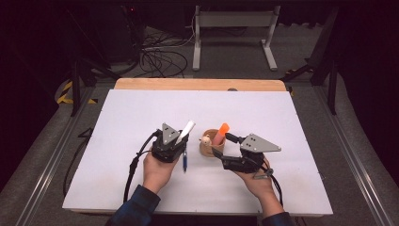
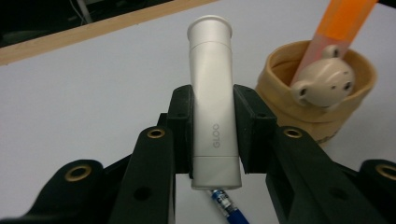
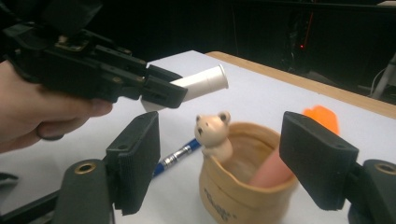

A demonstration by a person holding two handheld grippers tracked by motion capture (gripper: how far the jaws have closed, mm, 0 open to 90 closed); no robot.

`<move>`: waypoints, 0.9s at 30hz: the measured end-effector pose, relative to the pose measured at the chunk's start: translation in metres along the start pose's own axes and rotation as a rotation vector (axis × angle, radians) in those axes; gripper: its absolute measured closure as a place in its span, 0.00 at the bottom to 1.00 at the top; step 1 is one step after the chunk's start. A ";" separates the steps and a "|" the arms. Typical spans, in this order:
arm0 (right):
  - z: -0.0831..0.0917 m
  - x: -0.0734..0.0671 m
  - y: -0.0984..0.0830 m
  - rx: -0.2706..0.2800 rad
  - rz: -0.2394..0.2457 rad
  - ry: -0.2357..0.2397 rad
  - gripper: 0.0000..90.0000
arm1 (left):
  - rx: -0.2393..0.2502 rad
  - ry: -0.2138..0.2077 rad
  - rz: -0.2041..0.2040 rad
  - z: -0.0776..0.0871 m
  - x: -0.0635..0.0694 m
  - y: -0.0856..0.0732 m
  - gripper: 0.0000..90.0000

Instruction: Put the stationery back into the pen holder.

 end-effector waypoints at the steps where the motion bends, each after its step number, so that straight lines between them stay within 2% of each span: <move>1: -0.003 -0.001 0.001 -0.001 0.000 -0.001 0.34 | 0.011 -0.007 -0.001 0.002 0.001 0.002 0.78; 5: -0.009 -0.003 0.005 -0.004 0.004 -0.018 0.36 | 0.045 -0.042 -0.004 0.008 0.006 0.005 0.78; 9: -0.012 0.000 0.010 0.001 -0.007 -0.034 0.38 | 0.057 -0.070 -0.033 0.009 0.013 0.005 0.79; 13: -0.015 0.002 0.014 0.002 -0.025 -0.042 0.39 | 0.095 -0.092 -0.060 0.014 0.019 0.010 0.78; 18: -0.019 0.002 0.017 -0.005 -0.045 -0.029 0.39 | 0.118 -0.100 -0.109 0.019 0.028 0.012 0.78; 22: -0.021 0.002 0.014 -0.017 -0.056 -0.017 0.38 | 0.142 -0.098 -0.111 0.021 0.033 0.013 0.79; 27: -0.025 0.000 0.009 -0.027 -0.079 0.022 0.38 | 0.170 -0.103 -0.105 0.021 0.041 0.010 0.79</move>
Point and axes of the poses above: each handheld gripper's, and its own axes: z roughly backward along the jaws, y roughly out of its top, x roughly to its right, the point moved 8 cm from there along -z, roughly forward along the jaws, and after that the axes turned 14 degrees about -z, right-handed, at the moved point
